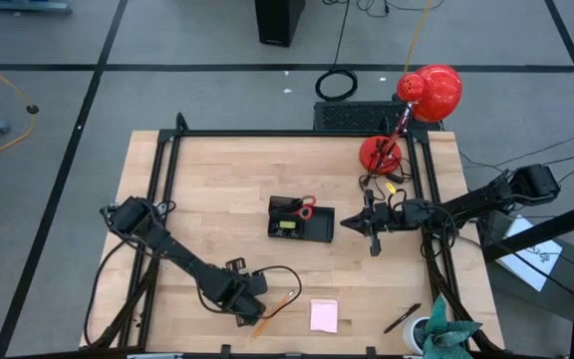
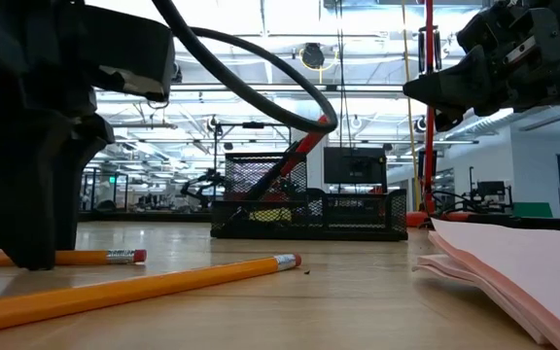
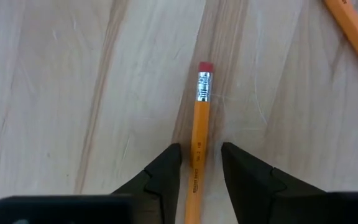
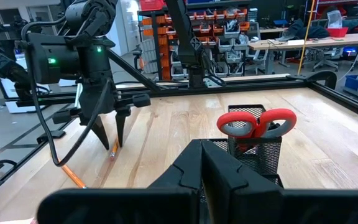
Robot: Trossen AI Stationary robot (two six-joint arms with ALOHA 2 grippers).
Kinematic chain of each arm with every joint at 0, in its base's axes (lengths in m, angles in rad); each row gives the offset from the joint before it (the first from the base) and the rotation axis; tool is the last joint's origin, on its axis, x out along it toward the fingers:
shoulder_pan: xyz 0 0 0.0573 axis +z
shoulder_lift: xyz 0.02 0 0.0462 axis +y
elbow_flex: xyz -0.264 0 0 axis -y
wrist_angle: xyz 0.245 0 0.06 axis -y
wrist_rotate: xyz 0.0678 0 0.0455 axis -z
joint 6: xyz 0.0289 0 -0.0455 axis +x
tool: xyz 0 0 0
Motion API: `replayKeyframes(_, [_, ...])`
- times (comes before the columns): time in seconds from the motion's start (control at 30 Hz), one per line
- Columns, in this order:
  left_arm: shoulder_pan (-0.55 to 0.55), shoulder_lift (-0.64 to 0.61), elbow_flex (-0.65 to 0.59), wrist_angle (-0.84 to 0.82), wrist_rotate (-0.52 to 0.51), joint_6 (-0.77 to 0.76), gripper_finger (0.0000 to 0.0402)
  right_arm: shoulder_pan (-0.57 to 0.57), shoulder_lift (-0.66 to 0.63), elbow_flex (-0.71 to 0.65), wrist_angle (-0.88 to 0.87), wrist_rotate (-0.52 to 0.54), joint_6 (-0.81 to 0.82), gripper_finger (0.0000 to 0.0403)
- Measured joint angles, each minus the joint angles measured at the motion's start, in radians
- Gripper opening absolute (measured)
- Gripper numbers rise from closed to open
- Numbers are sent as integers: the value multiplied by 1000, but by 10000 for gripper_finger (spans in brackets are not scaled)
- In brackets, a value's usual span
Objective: Pick and place office supplies into organizer
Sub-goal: Put the yellow pencil into the black desk organizer
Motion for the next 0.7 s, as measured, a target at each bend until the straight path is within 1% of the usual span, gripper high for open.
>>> replayKeyframes(0.27, [-12, 0, -2, 0, -39, 8, 58, 0, 0, 0, 0, 1, -10, 4])
replayKeyframes(0.4, [-12, 0, -3, 9, -55, 9, 36, 0, 0, 0, 0, 3, -11, 4])
replayKeyframes(0.53, [-13, 1, -4, 20, -73, 26, 32, 0, 0, 0, 0, 3, -8, 4])
replayKeyframes(0.7, [-14, 3, -5, 43, -155, 39, 46, 0, 0, 0, 0, 4, -8, 4])
